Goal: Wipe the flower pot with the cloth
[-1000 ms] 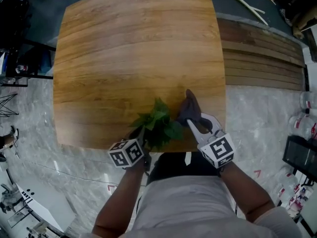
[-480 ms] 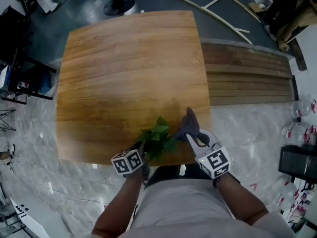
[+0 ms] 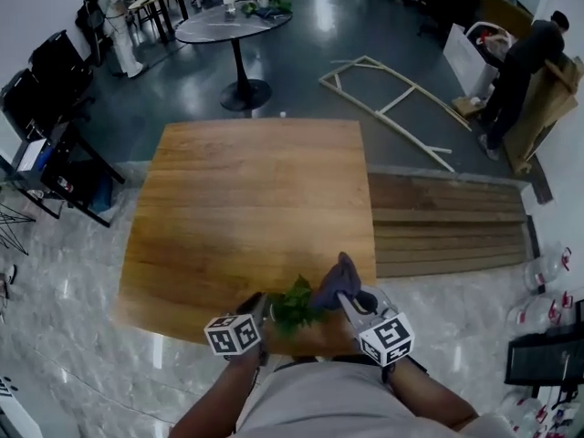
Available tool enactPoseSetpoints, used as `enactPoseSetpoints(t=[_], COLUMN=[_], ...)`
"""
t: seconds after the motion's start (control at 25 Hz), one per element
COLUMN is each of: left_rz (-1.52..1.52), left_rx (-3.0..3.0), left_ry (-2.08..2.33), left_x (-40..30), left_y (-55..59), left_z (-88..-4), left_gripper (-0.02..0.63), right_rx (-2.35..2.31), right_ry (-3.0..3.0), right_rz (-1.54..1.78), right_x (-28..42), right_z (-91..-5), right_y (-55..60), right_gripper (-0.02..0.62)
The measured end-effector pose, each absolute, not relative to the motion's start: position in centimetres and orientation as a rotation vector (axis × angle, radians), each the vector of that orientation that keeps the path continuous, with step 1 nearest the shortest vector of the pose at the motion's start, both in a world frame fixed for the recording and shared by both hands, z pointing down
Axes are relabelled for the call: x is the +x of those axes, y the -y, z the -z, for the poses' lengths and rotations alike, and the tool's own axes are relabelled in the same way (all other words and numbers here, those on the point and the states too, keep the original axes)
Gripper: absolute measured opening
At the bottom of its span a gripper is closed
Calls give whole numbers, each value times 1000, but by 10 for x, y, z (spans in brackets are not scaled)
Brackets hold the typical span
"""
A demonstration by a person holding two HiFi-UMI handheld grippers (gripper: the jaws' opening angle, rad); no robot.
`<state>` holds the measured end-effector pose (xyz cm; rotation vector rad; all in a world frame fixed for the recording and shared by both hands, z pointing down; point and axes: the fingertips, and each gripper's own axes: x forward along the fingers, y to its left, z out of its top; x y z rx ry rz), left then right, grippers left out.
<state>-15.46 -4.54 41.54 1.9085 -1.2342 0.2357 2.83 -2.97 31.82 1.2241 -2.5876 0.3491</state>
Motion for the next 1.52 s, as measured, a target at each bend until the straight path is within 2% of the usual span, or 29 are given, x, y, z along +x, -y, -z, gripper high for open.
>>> enactPoseSetpoints(t=[0.2,0.28,0.36,0.6,1.08,1.52], left_rz=[-77,-31,-13,-21,9,-4], left_rx=[2036,2098,2166,2273,2207,2280], left_ry=[1378,1451,1530,1739,1968,1905], left_x=[-152,-147,-138,-97,-38,-49], left_y=[45,32,14,-64,-208,-279], left_z=[-323,-285,-251,-179,-142,-133], left_gripper=[63,35,11,6,6,6], right_rx=[1148,1102,1043,838,731,848], right_ry=[2696,2748,2804,2911,3012,3025], right_rz=[-227,-188,-154,-80,-22,21], right_x=[21,20,19,37,92,72], right_z=[-272,-255,-240,-201,-163,-141], right_y=[27,15,3,-57,-183,-263], right_gripper=[32,32,32,32,32,31])
